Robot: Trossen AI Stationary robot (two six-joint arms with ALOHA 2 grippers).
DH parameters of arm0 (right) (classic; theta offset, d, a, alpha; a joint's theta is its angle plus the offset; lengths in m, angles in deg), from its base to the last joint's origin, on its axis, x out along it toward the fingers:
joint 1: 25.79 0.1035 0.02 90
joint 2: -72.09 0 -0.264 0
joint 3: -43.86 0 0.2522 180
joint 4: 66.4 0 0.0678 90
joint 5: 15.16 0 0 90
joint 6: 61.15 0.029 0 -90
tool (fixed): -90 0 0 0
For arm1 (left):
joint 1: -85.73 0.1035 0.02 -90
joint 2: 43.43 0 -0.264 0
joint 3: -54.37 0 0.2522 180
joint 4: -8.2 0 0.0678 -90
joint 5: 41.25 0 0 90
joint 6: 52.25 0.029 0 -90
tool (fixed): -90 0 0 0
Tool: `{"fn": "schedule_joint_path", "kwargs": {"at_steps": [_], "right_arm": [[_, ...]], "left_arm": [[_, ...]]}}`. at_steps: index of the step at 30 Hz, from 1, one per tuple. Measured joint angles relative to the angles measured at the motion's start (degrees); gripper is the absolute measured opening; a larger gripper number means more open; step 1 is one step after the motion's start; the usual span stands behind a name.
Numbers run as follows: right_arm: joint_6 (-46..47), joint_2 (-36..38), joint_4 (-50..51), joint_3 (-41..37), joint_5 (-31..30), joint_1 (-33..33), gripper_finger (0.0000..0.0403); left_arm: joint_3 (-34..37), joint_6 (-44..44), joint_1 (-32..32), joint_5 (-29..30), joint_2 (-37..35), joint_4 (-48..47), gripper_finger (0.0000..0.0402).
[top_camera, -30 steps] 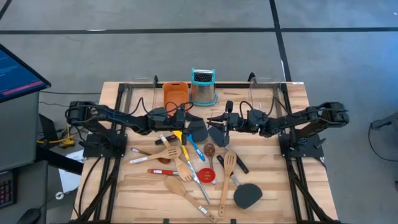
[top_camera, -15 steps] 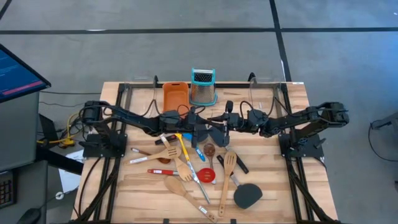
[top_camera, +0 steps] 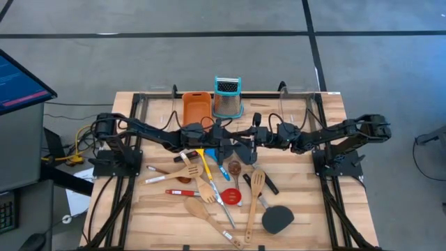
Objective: Pick & Place Kitchen Items
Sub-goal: Put the silver knife into the orange bin
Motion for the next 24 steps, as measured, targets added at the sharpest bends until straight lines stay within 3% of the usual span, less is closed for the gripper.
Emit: {"fn": "schedule_joint_path", "kwargs": {"at_steps": [6,24], "right_arm": [[-0.1,0.0,0.1,0.0,0.0,0.0,0.0036],[0.3,0.0,1.1,0.0,0.2,0.0,0.0036]], "left_arm": [[0.0,0.0,0.0,-0.1,0.0,-0.6,0.0158],[0.0,0.4,0.1,0.1,0.0,-1.7,0.0038]]}}
